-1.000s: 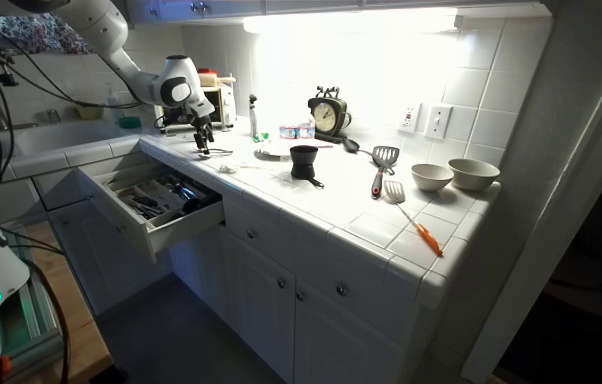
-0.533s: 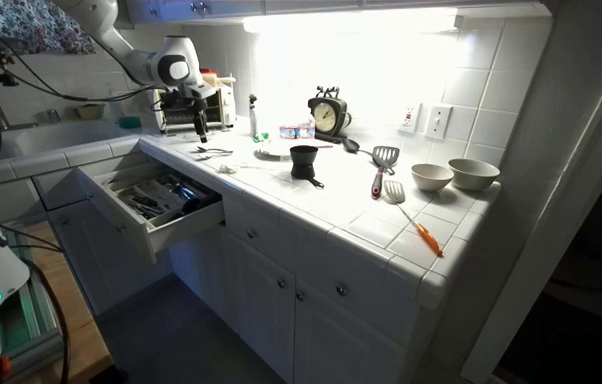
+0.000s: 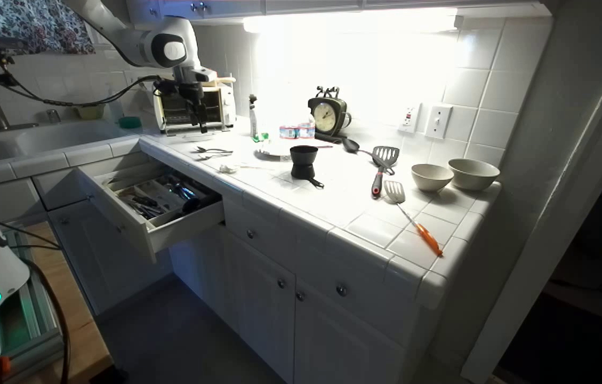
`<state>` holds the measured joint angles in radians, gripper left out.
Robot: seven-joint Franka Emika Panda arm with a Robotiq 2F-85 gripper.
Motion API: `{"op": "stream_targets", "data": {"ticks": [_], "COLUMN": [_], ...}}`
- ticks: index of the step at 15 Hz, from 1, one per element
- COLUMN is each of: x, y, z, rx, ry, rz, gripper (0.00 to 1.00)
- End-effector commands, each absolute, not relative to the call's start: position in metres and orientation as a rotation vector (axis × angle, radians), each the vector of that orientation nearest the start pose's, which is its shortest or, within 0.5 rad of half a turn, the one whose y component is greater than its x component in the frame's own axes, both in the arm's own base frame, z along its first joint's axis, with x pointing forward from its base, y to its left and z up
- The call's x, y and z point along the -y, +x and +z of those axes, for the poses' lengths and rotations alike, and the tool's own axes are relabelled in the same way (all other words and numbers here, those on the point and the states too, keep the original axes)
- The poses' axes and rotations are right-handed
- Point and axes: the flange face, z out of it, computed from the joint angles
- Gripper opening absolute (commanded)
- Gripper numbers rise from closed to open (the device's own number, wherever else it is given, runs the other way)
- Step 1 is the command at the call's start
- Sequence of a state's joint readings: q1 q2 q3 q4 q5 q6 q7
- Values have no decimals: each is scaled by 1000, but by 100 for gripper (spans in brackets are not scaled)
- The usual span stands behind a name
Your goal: Put the first right spoon on the first left spoon
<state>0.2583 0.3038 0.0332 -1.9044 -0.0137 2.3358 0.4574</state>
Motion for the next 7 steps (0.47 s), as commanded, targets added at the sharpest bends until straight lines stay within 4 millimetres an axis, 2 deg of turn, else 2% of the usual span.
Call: {"op": "stream_targets", "data": {"ticks": [1,2,3,7], "x": [-160,-155,-165,-156], "y": [581,579,595,588], "z": [367,369,361,366], "rx": [-60,-20,-102,-52], "ry": [-3125,-3125,-3115,-3122], "rz": [-94,-90,-114,-105], "gripper": [100,100,100,100]}}
